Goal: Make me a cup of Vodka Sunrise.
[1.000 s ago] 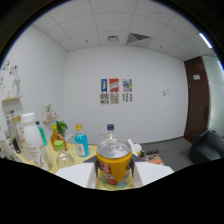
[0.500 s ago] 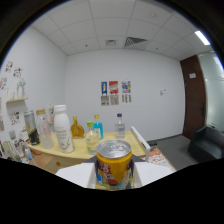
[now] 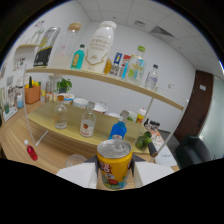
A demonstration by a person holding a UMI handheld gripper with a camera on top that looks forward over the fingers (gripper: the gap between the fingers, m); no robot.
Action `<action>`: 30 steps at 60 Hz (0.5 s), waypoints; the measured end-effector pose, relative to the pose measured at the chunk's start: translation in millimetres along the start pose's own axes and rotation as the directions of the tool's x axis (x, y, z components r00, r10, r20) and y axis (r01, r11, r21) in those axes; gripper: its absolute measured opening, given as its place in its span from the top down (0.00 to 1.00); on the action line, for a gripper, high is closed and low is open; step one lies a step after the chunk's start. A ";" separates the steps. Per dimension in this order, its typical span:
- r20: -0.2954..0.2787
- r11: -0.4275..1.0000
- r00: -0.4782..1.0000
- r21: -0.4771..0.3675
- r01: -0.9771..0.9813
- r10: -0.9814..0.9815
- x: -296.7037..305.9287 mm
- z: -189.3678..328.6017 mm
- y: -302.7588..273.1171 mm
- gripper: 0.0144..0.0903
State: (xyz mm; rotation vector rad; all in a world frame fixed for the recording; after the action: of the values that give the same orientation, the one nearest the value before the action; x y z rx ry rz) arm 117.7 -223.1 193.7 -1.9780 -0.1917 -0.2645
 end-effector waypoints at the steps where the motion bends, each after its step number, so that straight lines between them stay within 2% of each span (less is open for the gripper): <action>1: -0.004 0.999 0.999 -0.001 0.040 -0.040 -0.6 1.3 0.7 0.52; 7: -0.050 0.951 0.950 -0.010 0.309 -0.309 -0.7 6.4 3.7 0.52; 13: -0.095 0.834 0.830 -0.019 0.551 -0.550 -1.1 9.6 0.1 0.52; 21: -0.131 0.583 0.573 -0.054 0.811 -0.809 -5.3 11.4 -5.9 0.52; 25: -0.145 0.462 0.451 -0.051 0.886 -0.881 -9.7 12.9 -12.4 0.52; 30: -0.155 0.287 0.271 -0.093 0.953 -0.950 -9.2 14.5 -16.6 0.52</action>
State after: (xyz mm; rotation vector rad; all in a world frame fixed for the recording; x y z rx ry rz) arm 106.1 -203.2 200.1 -1.5337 -1.3113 -1.2379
